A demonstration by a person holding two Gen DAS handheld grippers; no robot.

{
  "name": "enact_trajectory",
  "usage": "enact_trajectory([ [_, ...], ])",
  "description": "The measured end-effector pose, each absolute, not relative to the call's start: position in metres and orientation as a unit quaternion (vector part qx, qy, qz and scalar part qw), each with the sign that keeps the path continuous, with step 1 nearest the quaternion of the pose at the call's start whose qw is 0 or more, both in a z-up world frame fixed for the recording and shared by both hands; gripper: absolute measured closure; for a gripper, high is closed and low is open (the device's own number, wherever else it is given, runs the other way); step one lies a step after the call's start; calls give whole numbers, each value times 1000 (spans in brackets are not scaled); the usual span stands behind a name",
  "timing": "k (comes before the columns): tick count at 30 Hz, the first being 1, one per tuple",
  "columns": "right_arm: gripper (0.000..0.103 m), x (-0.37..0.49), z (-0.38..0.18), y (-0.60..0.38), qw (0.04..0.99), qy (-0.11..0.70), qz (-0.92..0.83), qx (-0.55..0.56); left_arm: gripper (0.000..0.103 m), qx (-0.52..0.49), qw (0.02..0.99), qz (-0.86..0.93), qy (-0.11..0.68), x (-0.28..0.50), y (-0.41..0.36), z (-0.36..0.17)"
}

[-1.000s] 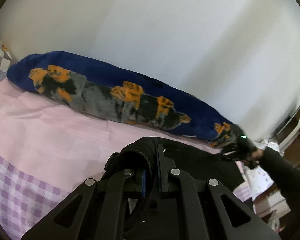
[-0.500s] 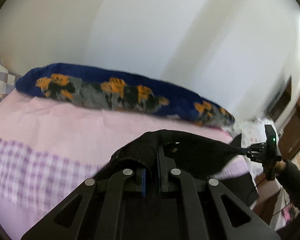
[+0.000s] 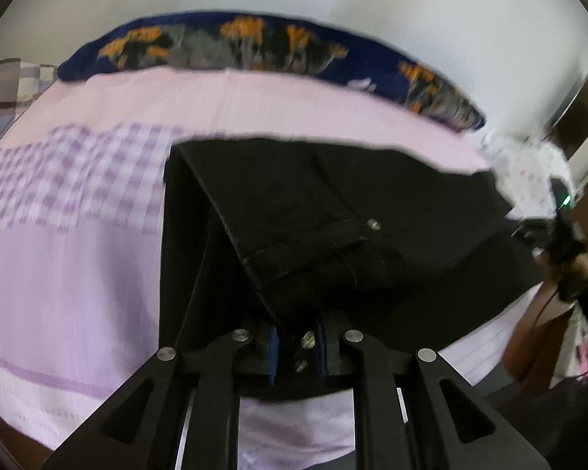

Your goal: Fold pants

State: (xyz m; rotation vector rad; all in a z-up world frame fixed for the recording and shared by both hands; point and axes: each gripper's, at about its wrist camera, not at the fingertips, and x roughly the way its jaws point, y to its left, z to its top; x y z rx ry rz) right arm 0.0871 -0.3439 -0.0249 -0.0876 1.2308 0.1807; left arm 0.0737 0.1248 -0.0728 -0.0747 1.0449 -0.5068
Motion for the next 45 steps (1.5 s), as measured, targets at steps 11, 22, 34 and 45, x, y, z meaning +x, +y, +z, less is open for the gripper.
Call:
enact_trajectory([
  [11, 55, 55, -15, -334, 822, 566, 50, -41, 46, -49, 833, -163, 526, 50, 144, -77],
  [22, 53, 31, -17, -360, 808, 543, 61, 221, 45, -334, 754, -174, 538, 37, 160, -97],
  [34, 54, 28, -51, -369, 781, 508, 57, 358, 66, -420, 749, -118, 498, 59, 161, -112],
  [45, 74, 50, -79, -421, 765, 438, 9, 471, 84, -378, 783, -106, 482, 69, 164, -87],
])
